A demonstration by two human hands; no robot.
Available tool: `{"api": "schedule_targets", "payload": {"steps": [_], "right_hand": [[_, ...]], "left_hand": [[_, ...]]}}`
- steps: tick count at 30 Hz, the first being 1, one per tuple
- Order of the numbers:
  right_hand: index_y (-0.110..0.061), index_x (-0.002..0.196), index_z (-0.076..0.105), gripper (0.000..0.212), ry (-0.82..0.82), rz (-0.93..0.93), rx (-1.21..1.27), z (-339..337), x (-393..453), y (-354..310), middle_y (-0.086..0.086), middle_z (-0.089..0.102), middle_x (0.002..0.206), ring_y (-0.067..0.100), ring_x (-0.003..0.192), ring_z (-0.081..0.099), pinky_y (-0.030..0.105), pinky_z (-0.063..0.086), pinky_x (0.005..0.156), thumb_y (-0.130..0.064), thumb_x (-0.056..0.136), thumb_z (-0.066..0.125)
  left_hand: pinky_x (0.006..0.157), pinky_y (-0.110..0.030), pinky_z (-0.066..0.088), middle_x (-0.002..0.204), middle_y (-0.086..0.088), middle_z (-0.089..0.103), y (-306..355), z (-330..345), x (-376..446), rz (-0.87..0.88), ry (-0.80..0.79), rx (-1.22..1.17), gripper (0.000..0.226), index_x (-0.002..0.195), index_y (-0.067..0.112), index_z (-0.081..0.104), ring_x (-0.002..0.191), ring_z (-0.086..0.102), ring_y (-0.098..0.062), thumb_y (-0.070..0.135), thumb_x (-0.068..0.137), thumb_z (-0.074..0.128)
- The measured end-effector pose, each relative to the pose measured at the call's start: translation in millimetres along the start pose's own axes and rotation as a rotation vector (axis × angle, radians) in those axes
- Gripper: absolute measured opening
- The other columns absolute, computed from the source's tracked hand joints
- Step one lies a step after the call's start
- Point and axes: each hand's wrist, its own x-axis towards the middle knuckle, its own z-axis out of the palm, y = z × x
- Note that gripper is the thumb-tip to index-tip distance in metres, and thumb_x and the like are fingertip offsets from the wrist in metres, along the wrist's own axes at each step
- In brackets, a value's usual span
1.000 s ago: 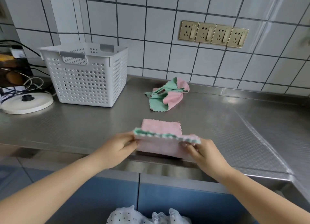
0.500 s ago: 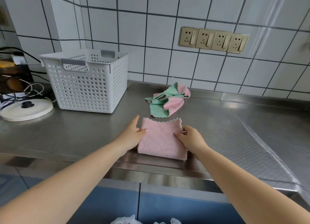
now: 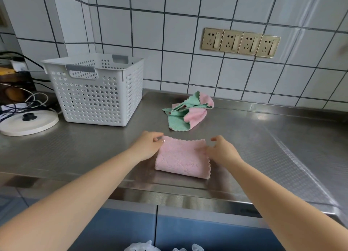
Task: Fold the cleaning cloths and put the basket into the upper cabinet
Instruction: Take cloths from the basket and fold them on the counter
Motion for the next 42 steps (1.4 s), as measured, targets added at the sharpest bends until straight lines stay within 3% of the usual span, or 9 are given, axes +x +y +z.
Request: {"api": "schedule_targets", "payload": {"steps": [2,7,10,14,24,28,34,39,42], "right_hand": [[-0.017,0.135,0.043,0.048,0.073,-0.125,-0.160,-2.3,-1.0,-0.1,0.007,0.052,0.128,0.025,0.108,0.056,0.033,0.046,0.085,-0.038,0.092,0.048],[-0.026,0.138,0.039,0.043,-0.050,-0.342,-0.389,29.5,-14.7,-33.6,0.003,0.031,0.149,0.024,0.138,0.027,0.054,0.019,0.111,-0.030,0.096,0.034],[-0.032,0.143,0.028,0.046,-0.130,-0.315,-0.453,47.0,-17.8,-31.3,0.000,0.019,0.155,0.020,0.144,0.009,0.067,0.003,0.107,-0.037,0.097,0.024],[-0.036,0.146,0.016,0.061,-0.107,-0.257,-0.487,46.3,-17.5,-11.6,-0.003,0.010,0.158,0.017,0.146,0.004,0.066,-0.001,0.108,-0.063,0.091,0.020],[-0.035,0.147,0.015,0.073,-0.093,-0.222,-0.480,32.2,-21.2,-9.3,-0.001,0.016,0.157,0.020,0.146,0.007,0.065,0.001,0.110,-0.073,0.085,0.023],[-0.036,0.144,0.024,0.061,-0.048,-0.217,-0.498,11.3,-32.6,3.6,0.001,0.046,0.139,0.024,0.137,0.030,0.060,0.007,0.112,-0.060,0.089,0.036],[-0.033,0.132,0.049,0.045,-0.087,-0.263,-0.261,12.6,-44.2,8.4,-0.003,0.058,0.120,0.020,0.110,0.052,0.044,0.035,0.104,-0.044,0.088,0.054],[-0.016,0.128,0.055,0.043,-0.002,-0.319,-0.145,16.2,-50.0,-4.3,0.002,0.052,0.128,0.018,0.105,0.052,0.022,0.036,0.083,-0.024,0.087,0.062],[-0.017,0.130,0.054,0.045,0.036,-0.336,-0.049,25.4,-49.4,-17.9,0.002,0.051,0.131,0.014,0.098,0.050,0.013,0.029,0.076,-0.014,0.086,0.063]], "left_hand": [[0.102,-0.029,0.037,0.133,-0.004,0.050,6.9,-2.0,-6.9,0.151,0.085,0.183,0.038,0.133,0.021,0.052,0.120,0.050,-0.020,0.027,0.096,0.047],[0.112,-0.036,0.018,0.152,-0.002,0.032,37.6,25.6,-15.8,0.334,-0.073,0.524,0.044,0.142,0.012,0.037,0.142,0.024,-0.021,0.022,0.099,0.032],[0.116,-0.047,0.008,0.158,-0.001,0.015,31.7,36.8,-12.4,0.256,-0.189,0.649,0.051,0.147,0.015,0.023,0.145,0.009,-0.018,0.028,0.099,0.028],[0.117,-0.050,-0.005,0.159,-0.002,-0.006,17.8,37.7,-14.8,0.155,-0.266,0.645,0.060,0.151,0.016,0.006,0.146,-0.007,-0.015,0.043,0.099,0.021],[0.117,-0.046,-0.005,0.159,-0.005,-0.004,13.1,30.6,-15.6,0.138,-0.243,0.544,0.068,0.151,0.021,0.005,0.146,-0.004,-0.019,0.053,0.096,0.028],[0.117,-0.048,-0.002,0.158,0.001,0.015,1.3,16.7,-27.8,0.106,-0.164,0.494,0.065,0.150,0.033,0.008,0.146,0.007,-0.025,0.056,0.094,0.031],[0.116,-0.048,0.005,0.126,0.001,0.054,-0.5,13.4,-36.8,0.122,-0.137,0.285,0.037,0.128,0.018,0.054,0.132,0.035,-0.020,0.036,0.097,0.042],[0.108,-0.029,0.031,0.140,-0.001,0.042,-4.9,12.8,-34.8,0.153,-0.045,0.118,0.047,0.136,0.012,0.047,0.127,0.043,-0.017,0.024,0.092,0.056],[0.106,-0.022,0.030,0.143,0.000,0.037,-11.3,3.2,-34.8,0.146,0.001,0.058,0.048,0.137,0.011,0.046,0.127,0.042,-0.016,0.017,0.092,0.057]]}}
